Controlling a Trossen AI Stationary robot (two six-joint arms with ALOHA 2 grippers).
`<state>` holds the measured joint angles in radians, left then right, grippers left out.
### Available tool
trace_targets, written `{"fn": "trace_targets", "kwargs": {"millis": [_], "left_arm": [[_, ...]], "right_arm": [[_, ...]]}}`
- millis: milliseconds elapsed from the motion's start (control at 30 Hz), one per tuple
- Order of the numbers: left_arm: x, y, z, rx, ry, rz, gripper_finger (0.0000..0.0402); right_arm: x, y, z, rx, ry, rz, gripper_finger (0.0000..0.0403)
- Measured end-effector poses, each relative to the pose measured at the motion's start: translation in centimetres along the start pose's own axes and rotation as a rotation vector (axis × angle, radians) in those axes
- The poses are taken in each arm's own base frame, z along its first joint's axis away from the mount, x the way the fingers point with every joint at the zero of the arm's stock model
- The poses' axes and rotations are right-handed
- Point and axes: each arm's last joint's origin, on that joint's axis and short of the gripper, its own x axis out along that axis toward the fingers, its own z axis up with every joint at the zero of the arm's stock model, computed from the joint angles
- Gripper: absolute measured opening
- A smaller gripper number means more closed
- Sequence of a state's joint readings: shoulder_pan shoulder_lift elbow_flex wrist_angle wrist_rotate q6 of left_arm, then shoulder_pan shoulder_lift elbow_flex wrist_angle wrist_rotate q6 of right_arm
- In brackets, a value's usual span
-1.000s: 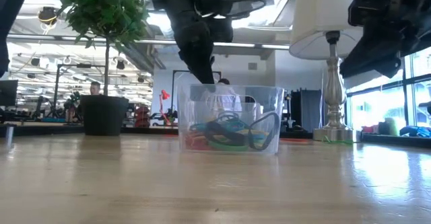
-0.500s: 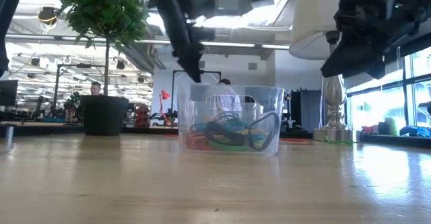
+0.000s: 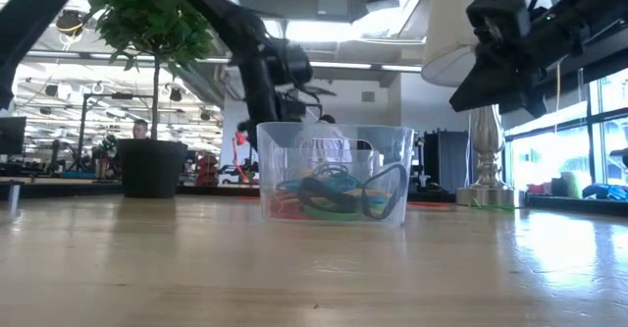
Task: Pick and place rubber bands into bin
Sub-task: Put the red rubber band into the transparent container
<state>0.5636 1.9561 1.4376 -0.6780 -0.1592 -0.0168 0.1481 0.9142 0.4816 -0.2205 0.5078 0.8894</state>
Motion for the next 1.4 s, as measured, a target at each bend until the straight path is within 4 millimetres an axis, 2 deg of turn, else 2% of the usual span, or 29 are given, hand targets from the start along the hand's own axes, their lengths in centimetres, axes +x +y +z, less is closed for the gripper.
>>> {"fn": "trace_targets", "kwargs": {"millis": [133,267,567,700,900,967,1133,1400], "left_arm": [[2.6,-1.0,0.1,0.01,0.067,0.007,0.0191],[4.4,-1.5,-0.2,-0.039,0.114,0.029,0.0191],[5.2,-1.1,-0.4,-0.194,0.152,-0.041,0.0185],[5.2,-1.2,-0.5,-0.211,0.164,-0.051,0.0145],[5.1,-1.5,-0.8,-0.221,0.194,-0.068,0.0037],[4.9,-1.9,-0.9,-0.214,0.199,-0.069,0.0011],[2.9,-4.1,-1.1,-0.216,0.204,-0.13,0.0001],[-4.4,-7.5,-0.5,-0.235,-0.035,0.004,0.0001]], "right_arm": [[0.2,-0.1,0.3,0.019,-0.018,-0.005,0.0054],[0.2,-0.1,0.5,0.029,-0.027,-0.003,0.0054],[0.2,-0.1,0.5,0.054,-0.028,0.0,0.0054],[0.2,-0.1,0.5,0.054,-0.027,0.0,0.0054],[0.2,-0.1,0.5,0.05,-0.026,0.0,0.0054],[0.2,-0.1,0.5,0.046,-0.025,0.001,0.0054],[0.2,-0.1,0.4,-0.021,-0.021,-0.004,0.0054],[0.2,-0.1,0.2,-0.16,0.039,0.032,0.0054]]}}
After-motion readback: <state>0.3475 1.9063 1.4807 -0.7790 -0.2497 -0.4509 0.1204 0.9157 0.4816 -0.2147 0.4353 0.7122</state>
